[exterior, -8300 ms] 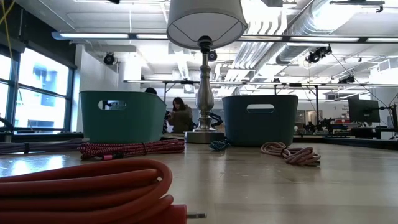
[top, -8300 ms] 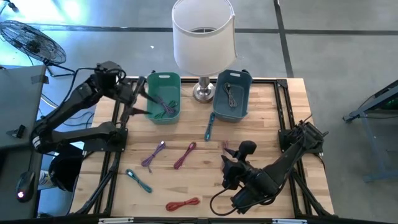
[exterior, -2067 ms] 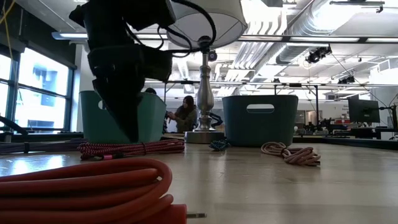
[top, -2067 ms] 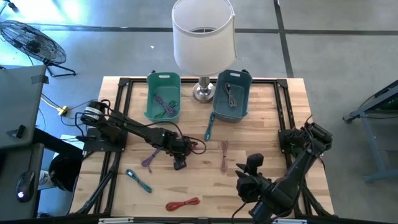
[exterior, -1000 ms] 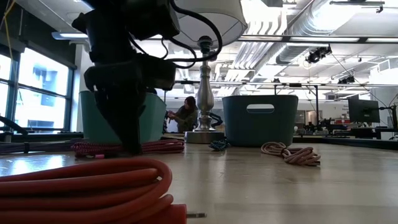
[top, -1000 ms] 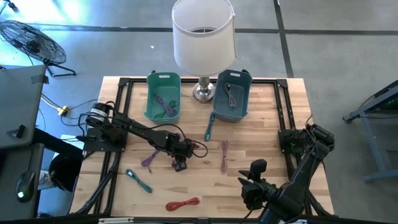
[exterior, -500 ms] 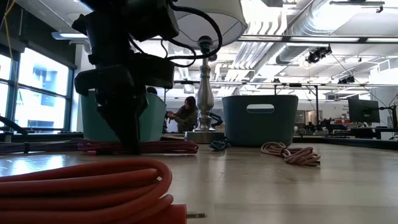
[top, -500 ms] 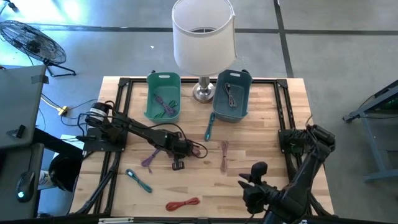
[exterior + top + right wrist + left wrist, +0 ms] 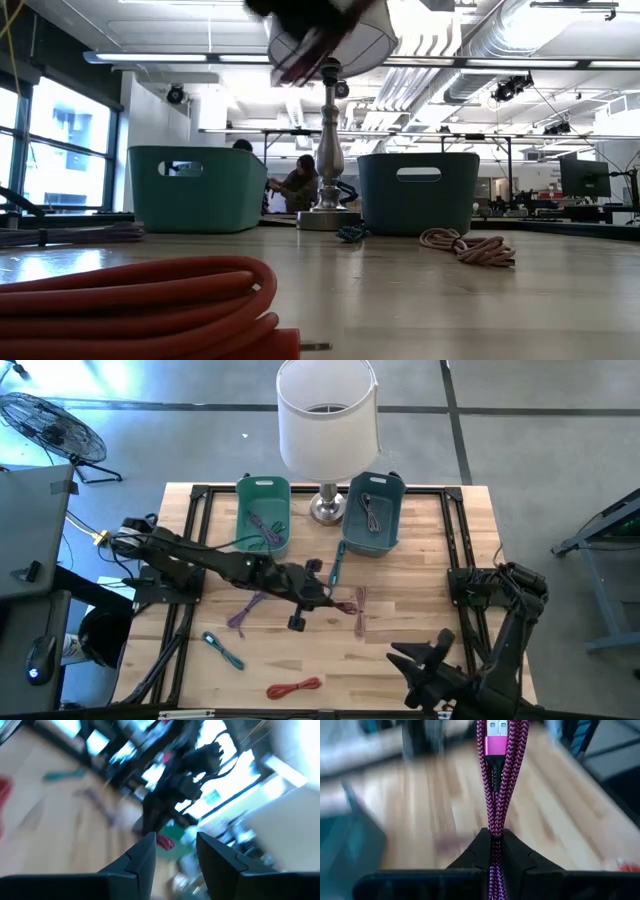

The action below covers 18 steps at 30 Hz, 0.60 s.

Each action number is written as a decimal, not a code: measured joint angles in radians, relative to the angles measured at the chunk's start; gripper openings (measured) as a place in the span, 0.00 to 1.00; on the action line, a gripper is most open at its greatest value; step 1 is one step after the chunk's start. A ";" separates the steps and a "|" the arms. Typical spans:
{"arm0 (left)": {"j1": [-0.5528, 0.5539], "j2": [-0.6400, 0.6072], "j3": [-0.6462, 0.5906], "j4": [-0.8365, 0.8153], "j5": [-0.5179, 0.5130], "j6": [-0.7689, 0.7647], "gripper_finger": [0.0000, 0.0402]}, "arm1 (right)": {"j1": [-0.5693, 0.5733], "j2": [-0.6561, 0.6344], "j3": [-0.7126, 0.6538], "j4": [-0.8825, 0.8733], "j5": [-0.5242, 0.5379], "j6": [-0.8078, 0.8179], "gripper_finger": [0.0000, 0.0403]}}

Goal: Pick & Place USB Port
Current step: Put the pink patterned charger cable into the blue bin

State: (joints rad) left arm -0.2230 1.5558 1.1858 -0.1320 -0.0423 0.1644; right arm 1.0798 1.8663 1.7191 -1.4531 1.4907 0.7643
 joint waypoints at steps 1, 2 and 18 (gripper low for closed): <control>0.000 -0.010 0.006 0.053 0.014 0.055 0.04 | 0.003 -0.004 0.000 0.006 0.044 -0.007 0.33; 0.000 -0.023 0.006 0.099 0.029 0.105 0.04 | 0.000 -0.010 0.000 0.020 0.071 -0.014 0.33; 0.000 -0.036 0.008 0.528 0.482 0.476 0.03 | -0.140 -0.161 0.000 0.366 -0.122 -0.304 0.33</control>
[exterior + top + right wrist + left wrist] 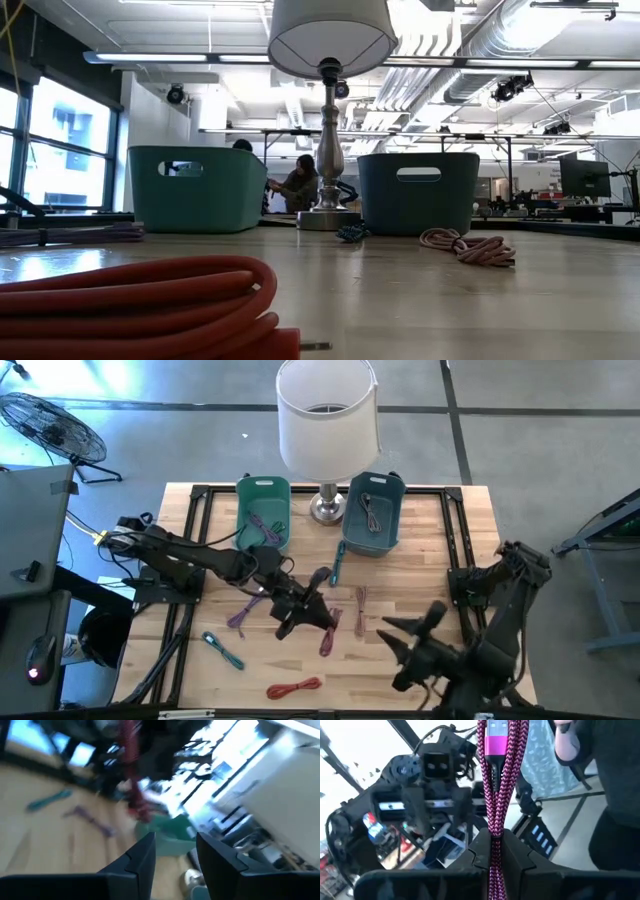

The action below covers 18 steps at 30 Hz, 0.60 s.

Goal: Pick & Place USB Port
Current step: Put the pink patterned charger cable into the blue bin

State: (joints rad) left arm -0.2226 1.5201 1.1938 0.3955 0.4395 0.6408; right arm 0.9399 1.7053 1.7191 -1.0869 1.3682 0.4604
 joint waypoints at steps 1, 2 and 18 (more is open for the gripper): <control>0.000 0.003 0.000 0.002 0.000 0.002 0.03 | -0.019 0.000 0.000 0.059 -0.059 -0.085 0.33; 0.000 0.005 -0.001 -0.007 0.003 0.003 0.03 | -0.036 0.000 0.000 0.130 -0.129 -0.176 0.33; -0.021 0.005 -0.001 -0.110 0.023 -0.009 0.03 | -0.111 -0.001 0.000 0.641 -0.456 -0.712 0.33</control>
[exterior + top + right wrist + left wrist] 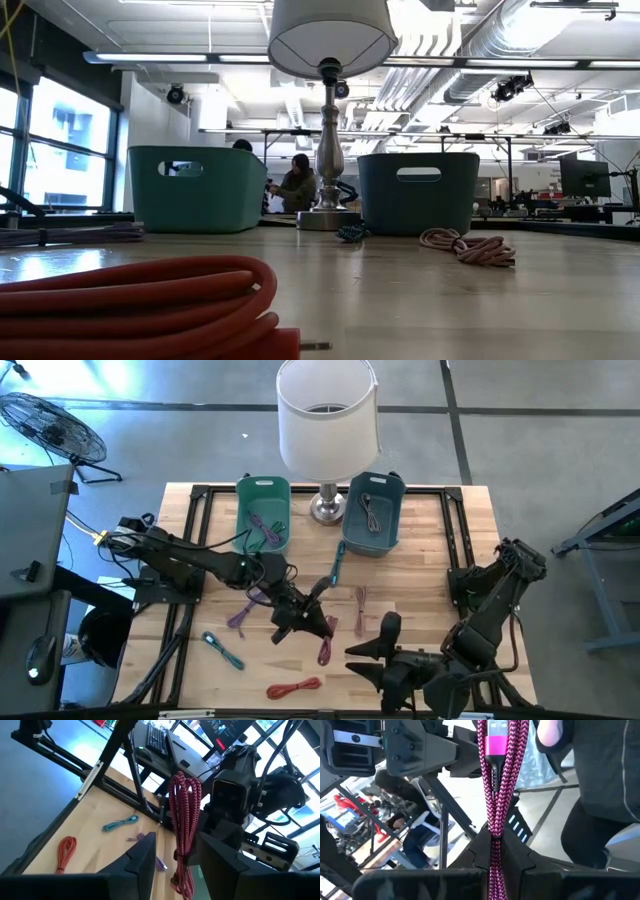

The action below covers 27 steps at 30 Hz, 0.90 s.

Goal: Pick & Place USB Port
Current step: Put the pink patterned charger cable into the blue bin

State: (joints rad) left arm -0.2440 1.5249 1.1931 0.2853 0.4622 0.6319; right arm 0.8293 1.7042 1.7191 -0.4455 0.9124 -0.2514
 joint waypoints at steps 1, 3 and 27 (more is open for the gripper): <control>0.001 0.000 0.000 0.001 0.001 0.000 0.03 | -0.005 0.000 0.000 0.002 -0.006 0.003 0.33; 0.001 0.000 0.000 0.003 0.006 0.000 0.03 | -0.018 0.000 0.000 0.004 -0.030 0.005 0.33; 0.001 0.030 0.000 0.002 0.019 0.018 0.03 | -0.151 0.018 0.000 0.059 -0.342 0.007 0.36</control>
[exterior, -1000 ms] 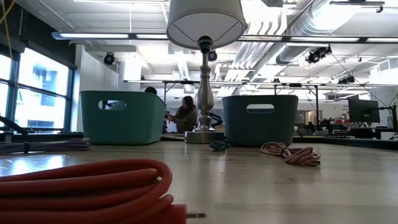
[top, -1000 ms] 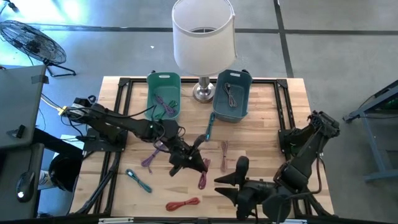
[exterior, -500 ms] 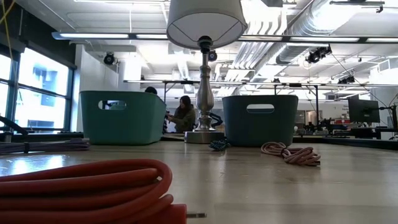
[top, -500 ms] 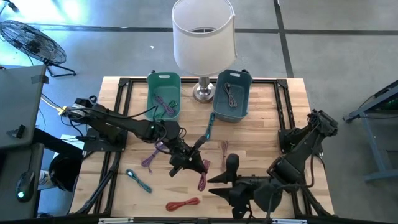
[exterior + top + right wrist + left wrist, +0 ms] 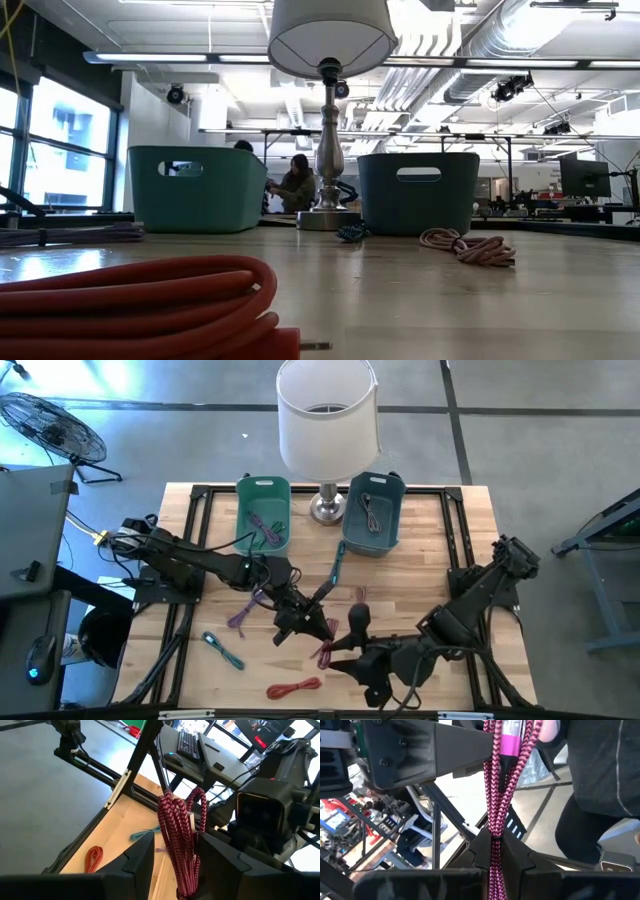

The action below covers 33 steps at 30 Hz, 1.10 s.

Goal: Pick & Place USB Port
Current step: Put the pink patterned charger cable into the blue bin

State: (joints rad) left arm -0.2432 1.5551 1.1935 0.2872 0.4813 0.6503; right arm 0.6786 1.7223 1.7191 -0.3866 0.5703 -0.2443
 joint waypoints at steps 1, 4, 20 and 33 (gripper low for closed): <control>0.000 0.000 0.000 0.000 0.000 0.000 0.03 | -0.002 0.000 0.000 0.002 -0.005 0.000 0.36; 0.000 0.000 0.000 0.001 -0.001 0.000 0.03 | -0.006 0.000 0.000 0.003 -0.012 0.001 0.36; 0.001 0.000 0.000 0.011 0.004 -0.027 0.30 | -0.006 0.000 0.001 -0.044 0.063 0.002 0.02; 0.001 -0.026 0.001 -0.035 -0.129 -0.278 0.54 | 0.130 -0.048 -0.002 -0.395 0.659 0.226 0.00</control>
State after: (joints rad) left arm -0.2423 1.5287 1.1942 0.2521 0.3527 0.3722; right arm 0.8091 1.6746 1.7176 -0.7815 1.2291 -0.0185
